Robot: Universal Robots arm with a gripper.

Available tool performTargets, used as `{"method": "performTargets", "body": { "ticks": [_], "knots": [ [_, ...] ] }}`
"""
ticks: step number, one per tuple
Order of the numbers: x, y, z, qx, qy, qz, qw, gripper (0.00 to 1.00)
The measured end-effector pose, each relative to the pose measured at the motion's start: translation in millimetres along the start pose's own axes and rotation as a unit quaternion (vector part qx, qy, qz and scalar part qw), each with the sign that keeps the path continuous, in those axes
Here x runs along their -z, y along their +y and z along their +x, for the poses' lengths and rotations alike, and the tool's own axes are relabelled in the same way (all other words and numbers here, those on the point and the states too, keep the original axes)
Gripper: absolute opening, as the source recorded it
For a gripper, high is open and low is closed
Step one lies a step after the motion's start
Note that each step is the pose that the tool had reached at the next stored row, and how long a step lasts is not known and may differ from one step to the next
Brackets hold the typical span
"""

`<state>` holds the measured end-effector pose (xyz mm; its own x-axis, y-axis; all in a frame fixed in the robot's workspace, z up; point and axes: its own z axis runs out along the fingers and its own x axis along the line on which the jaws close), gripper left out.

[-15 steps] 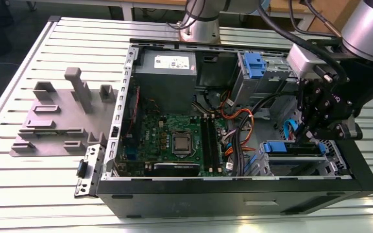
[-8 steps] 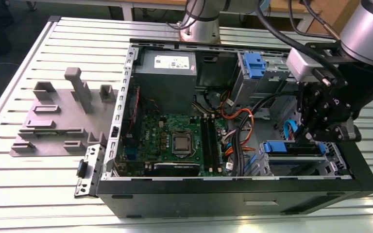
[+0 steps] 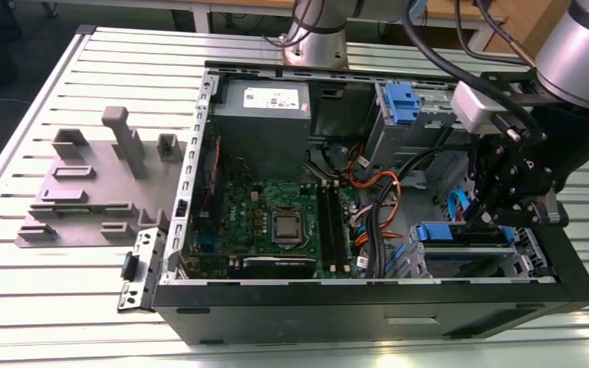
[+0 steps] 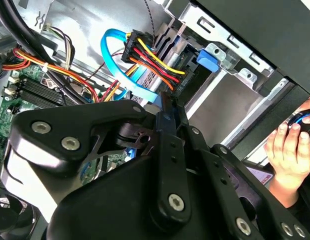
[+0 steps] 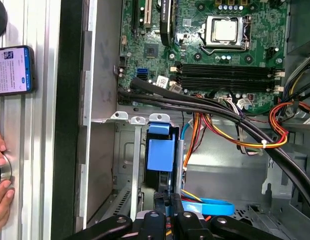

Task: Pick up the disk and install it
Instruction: 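Insert the second disk wire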

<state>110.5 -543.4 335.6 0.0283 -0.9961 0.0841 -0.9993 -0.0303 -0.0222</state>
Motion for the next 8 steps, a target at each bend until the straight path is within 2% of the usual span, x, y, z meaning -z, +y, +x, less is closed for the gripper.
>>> {"method": "performTargets", "body": {
  "ticks": [4, 8],
  "knots": [
    [-1.3, 0.0, 0.0, 0.000, -0.0018, 0.0002, 1.00000, 0.16],
    [-2.4, 0.1, 0.3, 0.000, -0.0049, 0.0003, 0.99999, 0.16]
  ]
}}
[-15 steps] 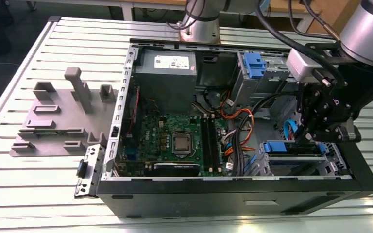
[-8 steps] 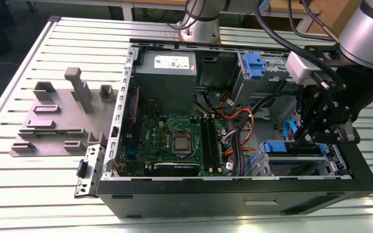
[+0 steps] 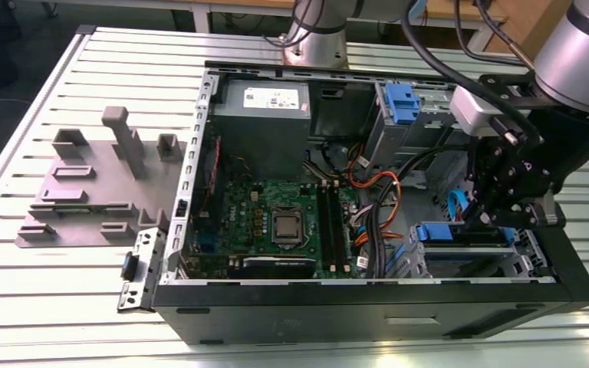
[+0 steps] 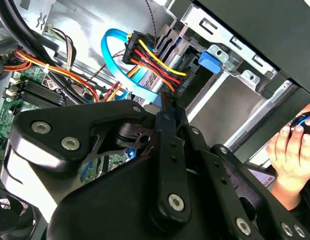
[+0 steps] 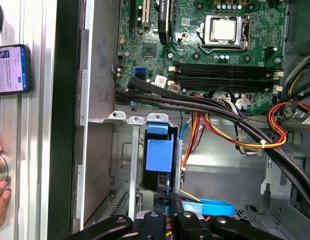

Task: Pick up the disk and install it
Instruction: 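Insert the second disk wire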

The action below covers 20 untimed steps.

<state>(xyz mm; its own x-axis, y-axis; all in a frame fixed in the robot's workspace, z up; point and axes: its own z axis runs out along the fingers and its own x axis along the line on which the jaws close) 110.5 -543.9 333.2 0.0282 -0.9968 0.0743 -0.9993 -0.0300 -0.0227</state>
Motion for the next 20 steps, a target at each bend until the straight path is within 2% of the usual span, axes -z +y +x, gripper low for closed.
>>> {"method": "performTargets", "body": {
  "ticks": [4, 15, 17, 18, 20],
  "knots": [
    [-2.4, 0.0, 0.8, 0.000, -0.0017, 0.0001, 1.00000, 0.16],
    [-4.0, 0.1, 1.6, 0.000, -0.0024, 0.0002, 1.00000, 0.16],
    [-2.5, 0.1, 1.8, 0.000, -0.0030, 0.0003, 1.00000, 0.17],
    [-0.2, 0.0, 1.9, 0.000, -0.0030, 0.0003, 1.00000, 0.24],
    [7.3, -0.2, 2.5, 0.000, -0.0025, 0.0002, 1.00000, 0.24]
  ]
}}
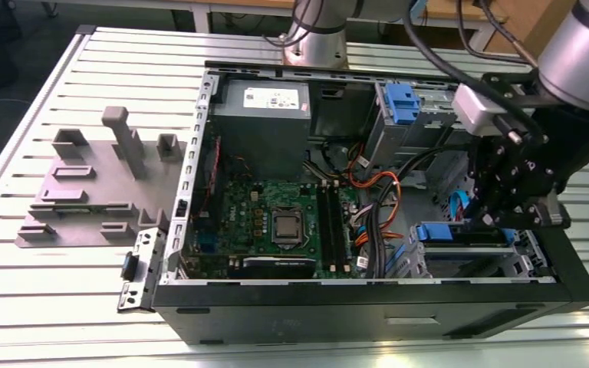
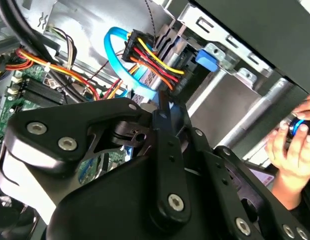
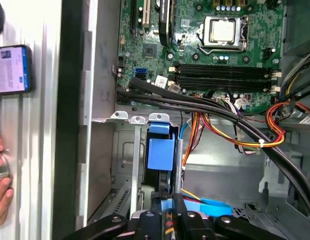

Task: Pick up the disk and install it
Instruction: 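Insert the second disk wire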

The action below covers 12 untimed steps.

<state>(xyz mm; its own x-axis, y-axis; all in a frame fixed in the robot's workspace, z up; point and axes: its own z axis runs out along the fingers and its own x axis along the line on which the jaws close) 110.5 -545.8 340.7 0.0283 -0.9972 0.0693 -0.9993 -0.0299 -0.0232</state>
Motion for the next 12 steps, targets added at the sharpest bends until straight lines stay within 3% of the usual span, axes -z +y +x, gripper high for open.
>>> {"method": "performTargets", "body": {
  "ticks": [3, 8, 10, 12],
  "knots": [
    [10.7, -0.2, 0.7, 0.000, 0.0002, 0.0000, 1.00000, 0.24],
    [11.8, -0.3, 0.8, 0.000, 0.0001, 0.0000, 1.00000, 0.22],
    [12.0, -0.3, 0.8, 0.000, 0.0001, 0.0000, 1.00000, 0.11],
    [12.0, -0.3, 0.7, 0.000, 0.0001, 0.0000, 1.00000, 0.11]
  ]
}}
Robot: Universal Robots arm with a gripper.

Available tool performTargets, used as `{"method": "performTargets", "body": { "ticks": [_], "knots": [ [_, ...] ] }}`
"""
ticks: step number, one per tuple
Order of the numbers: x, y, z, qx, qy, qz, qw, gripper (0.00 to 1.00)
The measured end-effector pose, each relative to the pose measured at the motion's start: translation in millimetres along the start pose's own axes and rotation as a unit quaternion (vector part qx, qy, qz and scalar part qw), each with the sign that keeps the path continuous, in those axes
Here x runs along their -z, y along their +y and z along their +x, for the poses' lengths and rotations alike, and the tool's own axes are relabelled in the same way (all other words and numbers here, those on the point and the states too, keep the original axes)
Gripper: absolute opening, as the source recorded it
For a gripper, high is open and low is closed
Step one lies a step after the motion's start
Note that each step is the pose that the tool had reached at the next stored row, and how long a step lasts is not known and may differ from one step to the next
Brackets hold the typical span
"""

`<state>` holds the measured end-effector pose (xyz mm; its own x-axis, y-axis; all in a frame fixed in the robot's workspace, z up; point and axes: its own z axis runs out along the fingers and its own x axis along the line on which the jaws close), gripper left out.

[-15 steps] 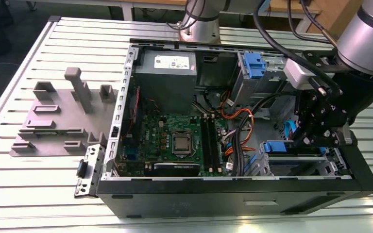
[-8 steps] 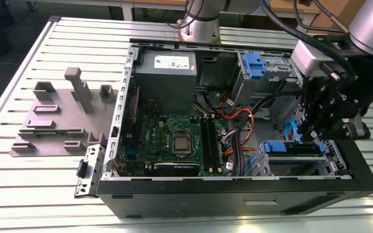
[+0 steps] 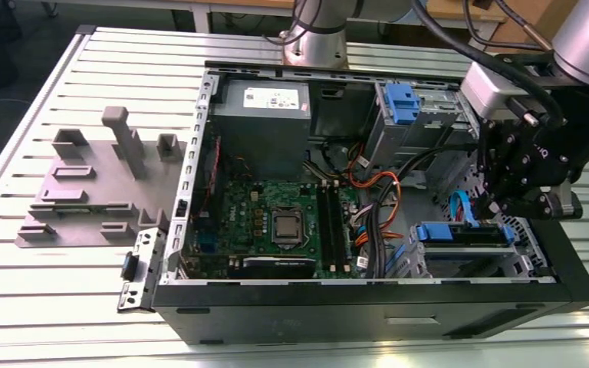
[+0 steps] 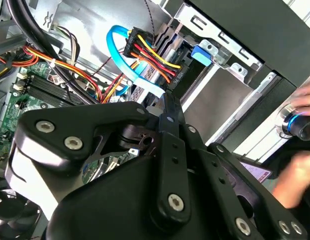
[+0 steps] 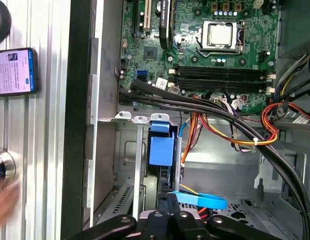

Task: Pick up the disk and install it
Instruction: 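Insert the second disk wire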

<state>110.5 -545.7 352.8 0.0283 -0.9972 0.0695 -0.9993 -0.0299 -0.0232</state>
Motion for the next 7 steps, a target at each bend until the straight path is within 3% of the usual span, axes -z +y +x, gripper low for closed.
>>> {"method": "performTargets", "body": {
  "ticks": [7],
  "knots": [
    [1.0, 0.0, -0.1, 0.000, 0.0000, 0.0000, 1.00000, 0.11]
  ]
}}
